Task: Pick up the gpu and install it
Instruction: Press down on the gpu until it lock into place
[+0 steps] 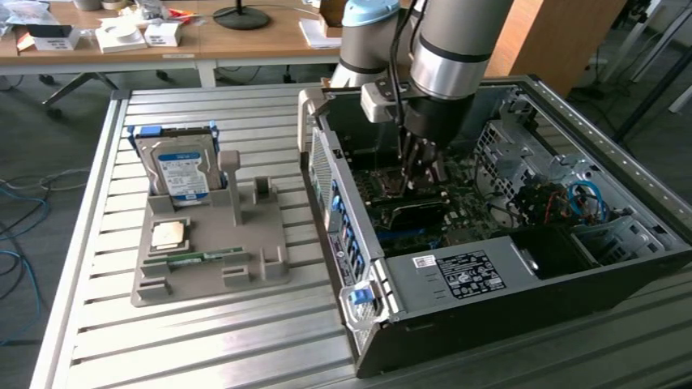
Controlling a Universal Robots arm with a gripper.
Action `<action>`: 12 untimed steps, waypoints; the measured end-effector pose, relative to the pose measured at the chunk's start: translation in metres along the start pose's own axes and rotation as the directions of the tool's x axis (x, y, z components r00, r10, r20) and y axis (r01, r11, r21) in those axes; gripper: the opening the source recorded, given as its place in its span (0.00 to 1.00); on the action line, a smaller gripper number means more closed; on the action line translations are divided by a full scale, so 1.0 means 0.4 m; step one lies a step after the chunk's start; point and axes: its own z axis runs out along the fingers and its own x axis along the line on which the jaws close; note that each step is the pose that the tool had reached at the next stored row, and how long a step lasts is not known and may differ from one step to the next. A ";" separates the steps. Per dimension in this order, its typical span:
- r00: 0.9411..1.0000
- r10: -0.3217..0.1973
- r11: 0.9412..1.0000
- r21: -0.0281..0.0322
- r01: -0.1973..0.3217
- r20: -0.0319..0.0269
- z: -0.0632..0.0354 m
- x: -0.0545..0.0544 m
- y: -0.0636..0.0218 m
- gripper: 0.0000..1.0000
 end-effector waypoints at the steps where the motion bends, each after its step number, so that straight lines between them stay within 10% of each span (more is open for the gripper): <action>1: 1.000 0.000 1.000 0.000 0.000 0.000 0.001 0.000 0.001 0.11; 12: 1.000 0.000 1.000 0.000 0.000 0.000 0.026 -0.001 0.002 0.11</action>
